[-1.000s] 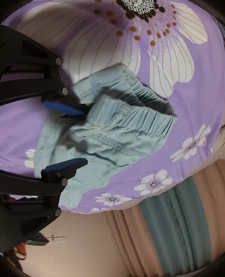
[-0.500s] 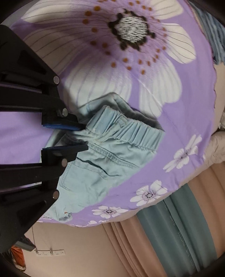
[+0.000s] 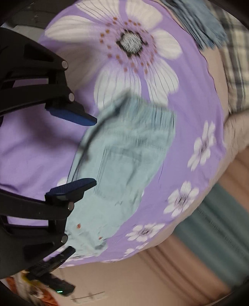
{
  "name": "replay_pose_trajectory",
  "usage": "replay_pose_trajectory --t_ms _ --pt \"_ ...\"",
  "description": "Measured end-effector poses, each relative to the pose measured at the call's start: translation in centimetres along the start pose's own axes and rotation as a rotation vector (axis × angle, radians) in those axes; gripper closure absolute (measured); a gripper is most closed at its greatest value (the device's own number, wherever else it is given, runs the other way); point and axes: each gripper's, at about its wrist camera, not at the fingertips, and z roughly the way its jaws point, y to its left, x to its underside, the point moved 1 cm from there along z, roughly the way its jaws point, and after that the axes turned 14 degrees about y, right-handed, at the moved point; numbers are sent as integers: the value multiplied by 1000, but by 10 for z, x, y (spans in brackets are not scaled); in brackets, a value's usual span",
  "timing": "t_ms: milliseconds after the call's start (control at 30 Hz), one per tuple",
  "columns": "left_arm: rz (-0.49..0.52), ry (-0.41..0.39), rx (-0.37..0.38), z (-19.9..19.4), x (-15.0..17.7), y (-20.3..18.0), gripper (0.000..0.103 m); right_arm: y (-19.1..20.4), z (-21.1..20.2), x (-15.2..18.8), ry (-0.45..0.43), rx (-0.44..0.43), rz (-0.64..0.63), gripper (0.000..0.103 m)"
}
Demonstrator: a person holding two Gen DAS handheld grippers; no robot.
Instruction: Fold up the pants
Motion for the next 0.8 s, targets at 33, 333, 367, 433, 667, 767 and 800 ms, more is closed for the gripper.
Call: replay_pose_trajectory --t_ms 33,333,367,433,667,767,800 --pt "43 11 17 4 1 -14 47 -21 -5 4 -1 -26 90 62" --pt "397 177 91 72 12 -148 47 -163 -22 66 -72 -168 706 62" --pt "416 181 92 77 12 -156 46 -169 -24 67 -80 -158 719 62" --pt "444 182 79 88 9 -170 47 -182 -22 65 -84 -147 750 62" --pt "438 236 6 124 0 -175 47 -222 0 43 -86 -125 837 66" --pt "425 262 -16 133 -1 -166 44 -241 16 40 -41 -107 885 71" --pt "412 270 -26 137 -2 -161 44 -246 21 39 -35 -117 897 74"
